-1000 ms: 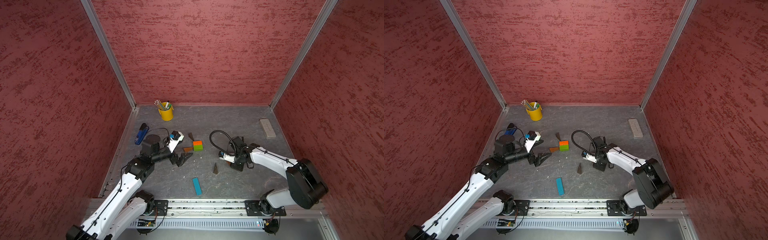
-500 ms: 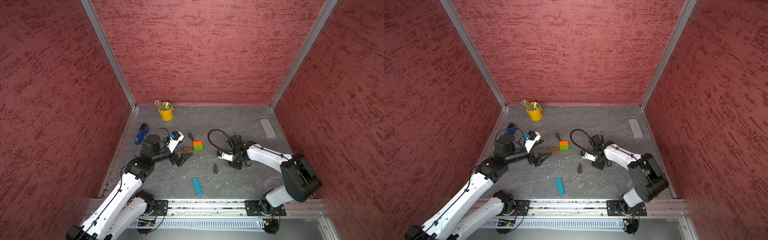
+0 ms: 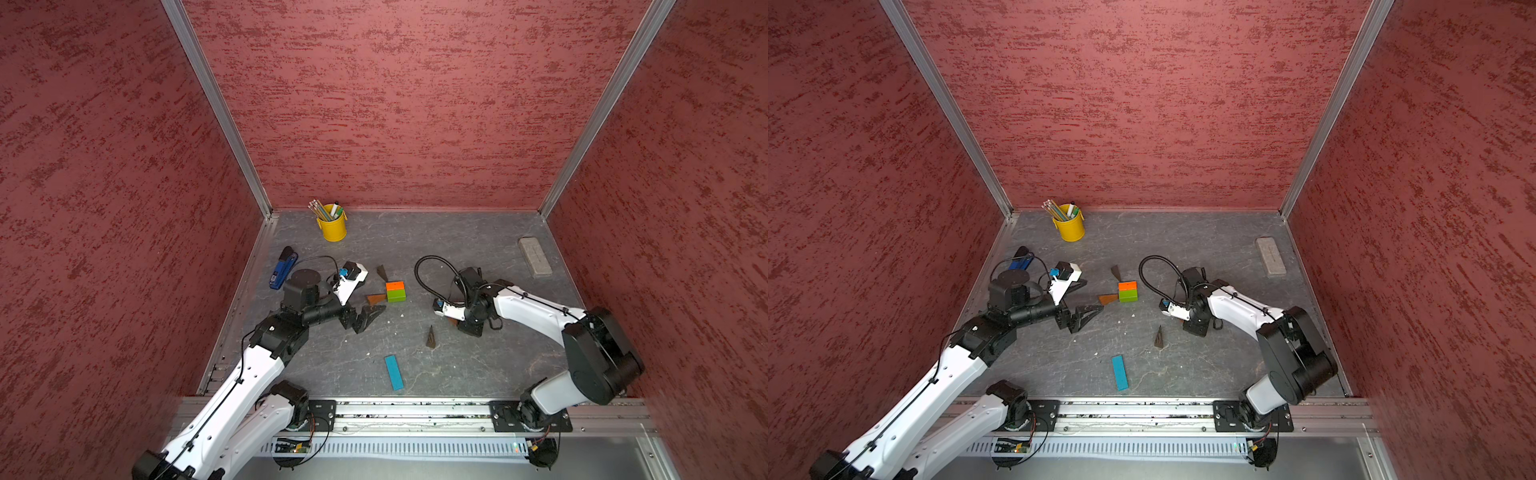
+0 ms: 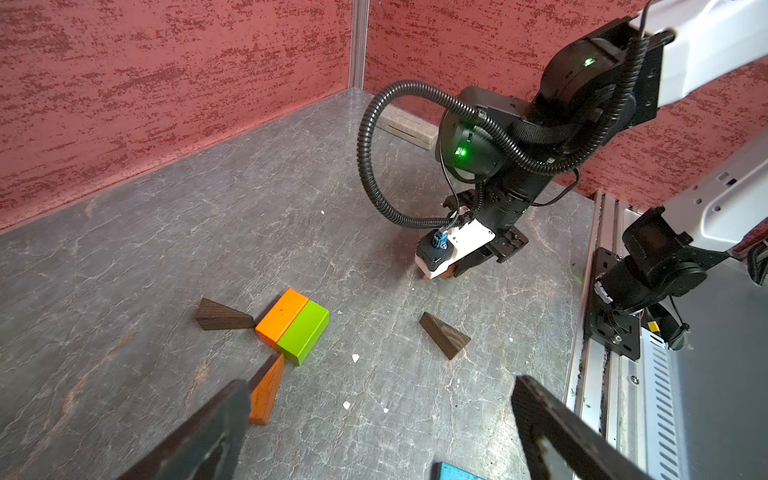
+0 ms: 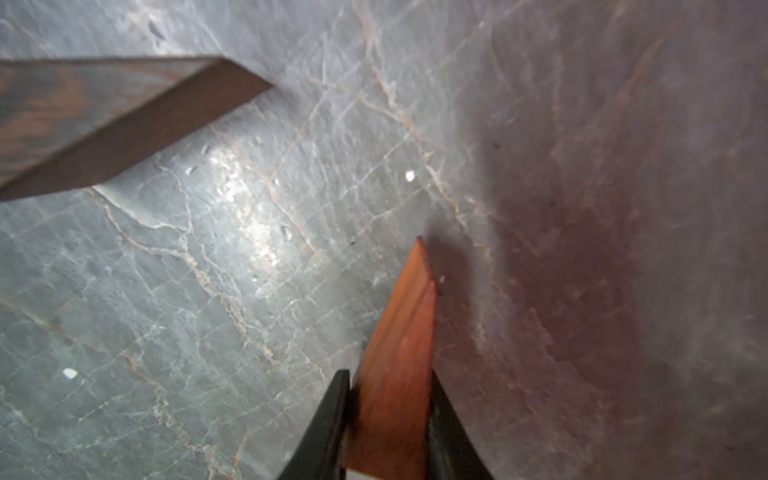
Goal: Assemble a small pinwheel with building blocks
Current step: Pick up the building block from the center of the board, then place the building block at the center of the board.
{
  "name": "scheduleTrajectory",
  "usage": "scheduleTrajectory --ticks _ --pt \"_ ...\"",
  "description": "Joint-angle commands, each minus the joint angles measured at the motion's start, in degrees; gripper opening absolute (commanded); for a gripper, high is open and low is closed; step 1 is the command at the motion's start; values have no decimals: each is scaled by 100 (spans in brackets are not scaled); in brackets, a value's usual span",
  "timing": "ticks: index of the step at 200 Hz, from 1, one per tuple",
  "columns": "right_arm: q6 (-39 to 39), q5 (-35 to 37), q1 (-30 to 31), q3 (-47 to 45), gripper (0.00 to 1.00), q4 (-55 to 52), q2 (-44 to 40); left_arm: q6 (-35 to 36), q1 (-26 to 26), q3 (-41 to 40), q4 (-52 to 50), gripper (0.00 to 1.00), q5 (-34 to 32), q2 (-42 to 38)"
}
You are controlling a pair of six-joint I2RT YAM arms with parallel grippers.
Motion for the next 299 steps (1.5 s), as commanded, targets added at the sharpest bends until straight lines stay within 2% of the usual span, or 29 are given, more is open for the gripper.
scheduleTrajectory --ticks 1,17,26,75,103,133,161,184,230,299 --pt "-546 278 -31 385 28 47 -31 -133 68 -6 -18 100 -550 20" --pt "-1021 367 -26 597 26 188 97 -419 184 132 -235 100 -1231 231" --pt "-1227 377 -30 752 26 294 216 -653 327 201 -365 100 -1407 382" --pt "-2445 30 -124 1903 27 689 1276 -1782 1052 86 -583 100 -1398 716" --pt "-3120 -410 -255 2909 26 504 2031 -1894 1188 6 -578 100 -1539 767" --pt "-3846 -407 -263 3912 26 211 2831 -2004 1403 -49 -519 100 -1582 870" --pt "-4363 -425 -272 4954 27 -274 3557 -2391 1664 -285 -114 100 -1299 999" --pt "-4649 -515 -248 5774 27 -755 4091 -2488 1684 -479 142 100 -1162 1026" --pt "-5180 -279 -109 5939 29 -769 4377 -2463 1791 -520 170 100 -1232 1042" --pt "-5405 -384 70 5942 29 -789 4470 -2481 1874 -550 193 100 -1171 1060"
